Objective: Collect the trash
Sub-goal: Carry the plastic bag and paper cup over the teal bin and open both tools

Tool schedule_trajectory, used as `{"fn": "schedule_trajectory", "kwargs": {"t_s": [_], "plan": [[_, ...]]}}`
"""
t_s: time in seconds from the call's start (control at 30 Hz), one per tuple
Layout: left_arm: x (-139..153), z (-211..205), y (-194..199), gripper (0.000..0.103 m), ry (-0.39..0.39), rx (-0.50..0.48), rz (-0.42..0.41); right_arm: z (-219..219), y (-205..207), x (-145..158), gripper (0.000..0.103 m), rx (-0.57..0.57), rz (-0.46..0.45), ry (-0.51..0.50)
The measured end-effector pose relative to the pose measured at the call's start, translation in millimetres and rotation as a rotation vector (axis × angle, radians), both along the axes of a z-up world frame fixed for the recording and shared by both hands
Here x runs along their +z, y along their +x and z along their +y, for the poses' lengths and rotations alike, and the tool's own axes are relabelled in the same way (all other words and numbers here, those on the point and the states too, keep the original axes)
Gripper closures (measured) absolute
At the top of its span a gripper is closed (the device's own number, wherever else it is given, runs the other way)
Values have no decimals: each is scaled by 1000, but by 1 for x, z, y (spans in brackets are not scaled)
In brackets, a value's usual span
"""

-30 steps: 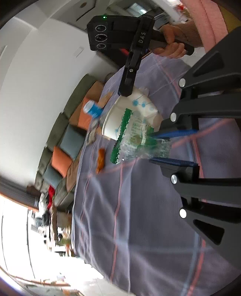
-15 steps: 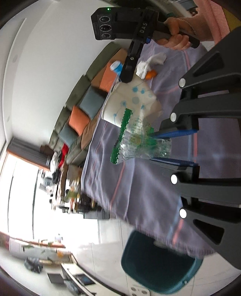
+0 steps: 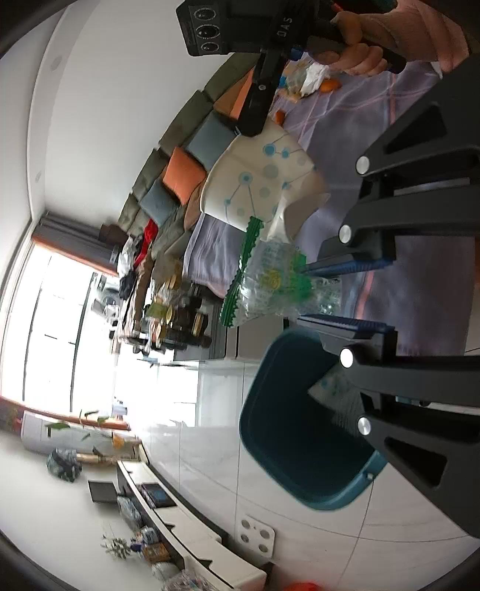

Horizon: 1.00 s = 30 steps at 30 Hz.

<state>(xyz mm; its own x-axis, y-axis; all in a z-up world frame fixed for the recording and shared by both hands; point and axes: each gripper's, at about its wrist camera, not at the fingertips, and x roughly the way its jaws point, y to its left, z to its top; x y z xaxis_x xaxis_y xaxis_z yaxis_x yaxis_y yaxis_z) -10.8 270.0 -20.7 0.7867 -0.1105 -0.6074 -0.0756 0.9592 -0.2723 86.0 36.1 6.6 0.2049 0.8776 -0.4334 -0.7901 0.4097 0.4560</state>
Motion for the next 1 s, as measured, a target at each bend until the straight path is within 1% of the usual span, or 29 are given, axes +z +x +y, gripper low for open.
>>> {"fn": "schedule_trajectory", "kwargs": {"t_s": [0.23, 0.37, 0.83, 1.0], "plan": [[-4, 28, -2, 81, 14, 72, 13, 40, 5, 0, 99, 49, 6, -14], [-12, 39, 2, 81, 20, 109, 35, 58, 9, -2, 99, 63, 5, -28], [-31, 63, 9, 81, 26, 169, 85, 109, 15, -19, 99, 85, 34, -90], [-41, 68, 13, 81, 22, 191, 115, 124, 13, -25, 99, 82, 41, -124]]}}
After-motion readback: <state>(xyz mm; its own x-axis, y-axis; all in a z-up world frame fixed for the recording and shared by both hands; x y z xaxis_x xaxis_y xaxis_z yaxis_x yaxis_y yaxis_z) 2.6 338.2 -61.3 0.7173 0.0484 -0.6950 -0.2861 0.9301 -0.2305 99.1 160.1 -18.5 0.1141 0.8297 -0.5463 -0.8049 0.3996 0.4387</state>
